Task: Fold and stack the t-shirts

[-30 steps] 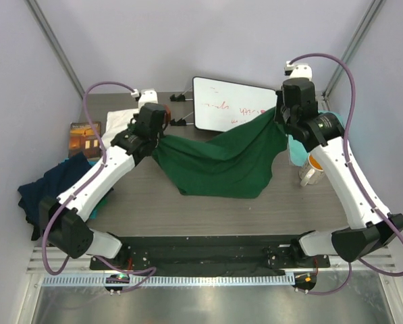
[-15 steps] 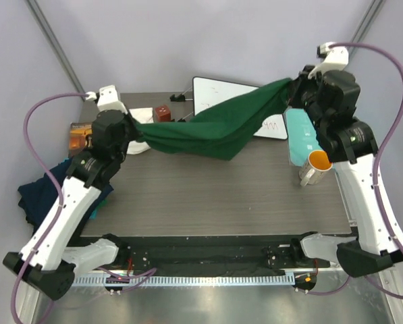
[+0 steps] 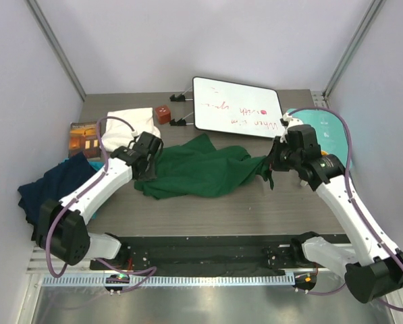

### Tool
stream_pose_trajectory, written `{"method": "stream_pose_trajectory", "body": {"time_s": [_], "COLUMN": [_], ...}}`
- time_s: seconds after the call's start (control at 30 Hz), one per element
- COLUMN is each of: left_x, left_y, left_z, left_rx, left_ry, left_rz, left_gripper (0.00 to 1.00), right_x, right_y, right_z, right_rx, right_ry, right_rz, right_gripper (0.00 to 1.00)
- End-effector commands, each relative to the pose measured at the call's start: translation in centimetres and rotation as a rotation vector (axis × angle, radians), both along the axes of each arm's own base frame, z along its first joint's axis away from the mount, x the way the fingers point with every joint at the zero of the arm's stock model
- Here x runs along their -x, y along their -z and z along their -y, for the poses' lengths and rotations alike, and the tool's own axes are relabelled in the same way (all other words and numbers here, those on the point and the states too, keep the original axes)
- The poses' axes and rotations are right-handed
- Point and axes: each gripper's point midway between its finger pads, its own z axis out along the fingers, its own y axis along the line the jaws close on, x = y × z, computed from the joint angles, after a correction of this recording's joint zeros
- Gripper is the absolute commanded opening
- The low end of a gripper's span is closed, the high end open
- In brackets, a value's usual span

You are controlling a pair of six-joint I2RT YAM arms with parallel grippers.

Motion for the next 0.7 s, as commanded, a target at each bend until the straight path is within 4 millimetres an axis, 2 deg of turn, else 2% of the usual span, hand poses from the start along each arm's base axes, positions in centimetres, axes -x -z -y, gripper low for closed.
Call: {"method": "stream_pose_trajectory", "body": {"time_s": [0.0, 0.17, 0.27, 0.3, 0.33, 0.47, 0.5, 0.53, 0.63, 0.67], "left_x": [0.6, 1.8, 2.9, 3.4, 3.5, 4.5, 4.7, 4.5, 3.6, 3.2], "left_y": [-2.1, -2.8, -3.8, -4.1, -4.6, -6.1, -6.8, -7.5, -9.0, -9.3], "left_z": [-0.5, -1.9, -2.4, -2.6, -2.7, -3.1, -3.2, -3.2, -3.2, -2.9], "left_rx": [0.005, -0.056, -0.054, -0.055, -0.05, -0.018, -0.006, 0.001, 0.026, 0.037], "left_ry": [-0.033, -0.054, -0.061, -0.059, -0.061, -0.067, -0.068, -0.069, -0.076, -0.071], "left_rz": [0.008, -0.031, -0.023, -0.027, -0.018, 0.027, 0.053, 0.08, 0.17, 0.187], "left_gripper": [0.0, 0.01, 0.1, 0.27, 0.33, 0.48, 0.55, 0.58, 0.62, 0.62], "right_x": [3.3, 6.2, 7.8, 8.0, 8.3, 8.5, 8.3, 8.0, 6.6, 5.8], "right_y": [0.1, 3.8, 4.9, 4.9, 4.7, 3.4, 2.8, 1.8, 0.4, 0.7], "right_z": [-0.2, 1.9, 2.2, 2.1, 2.0, 1.9, 2.0, 2.2, 2.4, 2.2], "right_rx": [-0.064, 0.047, 0.049, 0.037, 0.023, -0.021, -0.022, -0.024, -0.002, 0.013], "right_ry": [-0.013, 0.024, 0.027, 0.027, 0.028, 0.043, 0.052, 0.061, 0.062, 0.058], "right_rz": [-0.04, -0.2, -0.263, -0.261, -0.254, -0.2, -0.173, -0.136, -0.073, -0.098], "right_gripper": [0.01, 0.01, 0.01, 0.08, 0.32, 0.37, 0.39, 0.44, 0.44, 0.44]}}
